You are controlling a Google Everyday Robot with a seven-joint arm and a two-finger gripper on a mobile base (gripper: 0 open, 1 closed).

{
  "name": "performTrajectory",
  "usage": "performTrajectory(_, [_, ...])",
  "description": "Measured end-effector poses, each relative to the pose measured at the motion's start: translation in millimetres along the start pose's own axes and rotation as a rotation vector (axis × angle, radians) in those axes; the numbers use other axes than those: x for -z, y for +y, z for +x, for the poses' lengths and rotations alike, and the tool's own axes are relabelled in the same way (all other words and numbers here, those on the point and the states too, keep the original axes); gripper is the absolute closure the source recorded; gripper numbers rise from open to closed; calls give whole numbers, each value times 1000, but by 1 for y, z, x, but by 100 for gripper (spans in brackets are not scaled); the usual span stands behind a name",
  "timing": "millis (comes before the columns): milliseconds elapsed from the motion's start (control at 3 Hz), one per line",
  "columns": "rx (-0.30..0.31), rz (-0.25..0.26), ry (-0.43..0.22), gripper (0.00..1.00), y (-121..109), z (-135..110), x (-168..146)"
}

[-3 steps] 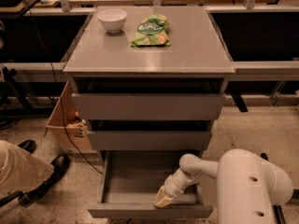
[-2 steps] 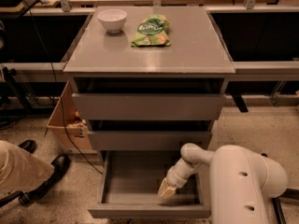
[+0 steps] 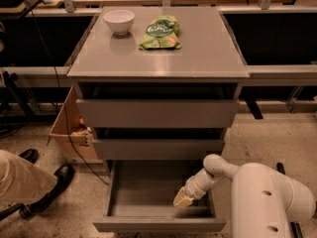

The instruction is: Open bottom drawer

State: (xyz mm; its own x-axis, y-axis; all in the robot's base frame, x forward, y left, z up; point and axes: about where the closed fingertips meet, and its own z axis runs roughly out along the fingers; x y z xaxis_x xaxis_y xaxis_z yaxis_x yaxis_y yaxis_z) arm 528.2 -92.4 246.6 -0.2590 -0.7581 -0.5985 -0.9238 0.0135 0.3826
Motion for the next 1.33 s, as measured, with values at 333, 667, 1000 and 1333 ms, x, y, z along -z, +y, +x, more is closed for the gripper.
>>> performTrajectory(333, [-65, 67, -81, 100, 0, 21, -20])
performTrajectory(667, [-127, 148, -147, 100, -5, 42, -43])
performTrajectory(1000, [-170, 203, -194, 100, -13, 50, -52])
performTrajectory(1333, [-170, 203, -194, 100, -13, 50, -52])
